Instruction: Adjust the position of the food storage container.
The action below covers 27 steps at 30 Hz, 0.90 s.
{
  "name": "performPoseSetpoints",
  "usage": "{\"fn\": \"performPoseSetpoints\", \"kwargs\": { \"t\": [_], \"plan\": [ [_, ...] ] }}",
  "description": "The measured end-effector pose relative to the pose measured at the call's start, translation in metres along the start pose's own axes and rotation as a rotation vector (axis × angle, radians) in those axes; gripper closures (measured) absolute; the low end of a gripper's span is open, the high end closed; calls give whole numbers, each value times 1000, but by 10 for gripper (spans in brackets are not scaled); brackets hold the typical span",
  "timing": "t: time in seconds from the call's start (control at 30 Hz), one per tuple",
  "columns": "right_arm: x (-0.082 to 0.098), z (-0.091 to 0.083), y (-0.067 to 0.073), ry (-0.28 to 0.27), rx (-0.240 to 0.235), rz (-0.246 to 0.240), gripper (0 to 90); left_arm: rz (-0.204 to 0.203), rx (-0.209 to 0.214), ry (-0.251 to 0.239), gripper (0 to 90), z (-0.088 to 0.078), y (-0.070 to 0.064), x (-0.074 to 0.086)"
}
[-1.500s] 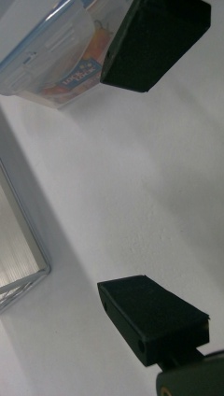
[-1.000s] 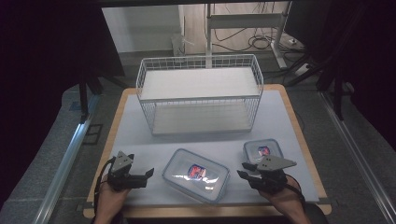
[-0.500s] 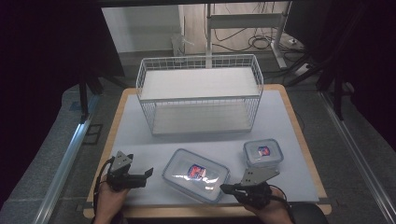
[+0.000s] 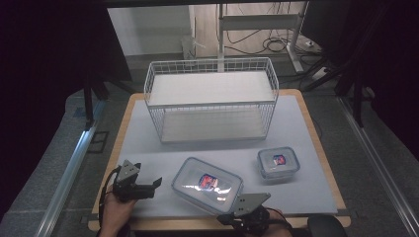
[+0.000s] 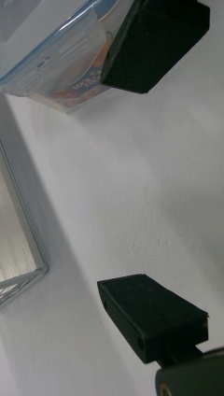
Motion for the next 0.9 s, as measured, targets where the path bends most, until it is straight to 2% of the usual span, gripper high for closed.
{"fn": "performPoseSetpoints", "kwargs": {
  "t": [0.13, 0.3, 0.43, 0.5, 0.53, 0.57, 0.6, 0.63, 0.67, 0.9],
  "plan": [
    [0, 0, -1, 1, -11, 2, 900, -1, 3, -2, 46, 0, 0, 0],
    [1, -1, -4, 4, 3, -1, 900, 2, 8, 2, 47, 0, -1, -1],
    [3, -3, -10, 10, 35, 3, 900, 3, 19, 17, 55, 0, -2, -1],
    [3, -5, -14, 7, 46, 14, 900, -3, 34, 22, 59, 0, -3, -1],
    [4, -5, -16, 4, 51, 17, 900, -3, 58, 22, 60, -2, -3, -2],
    [4, -5, -16, 4, 51, 17, 900, -3, 58, 22, 60, -2, -3, -2],
    [4, -5, -18, 5, 56, 19, 900, 9, 90, 11, 59, -4, -6, -3],
    [4, -5, -18, 5, 56, 19, 900, 9, 90, 11, 56, -4, -6, -3],
    [5, -6, -21, 0, 59, 20, 900, 18, 130, -15, 55, -5, -9, -5],
    [5, -7, -29, -6, 88, 31, 900, 40, 175, -30, 62, -8, -15, -8]
  ]
}}
Point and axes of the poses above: each handheld gripper's, and its own axes: z roughly forward along the jaws, x roughly out of its underside, y roughly to its left, the point moved 2 cm from there along z, roughly forward along the jaws, and after that the axes turned 1 degree about z, right-handed, at the moved point
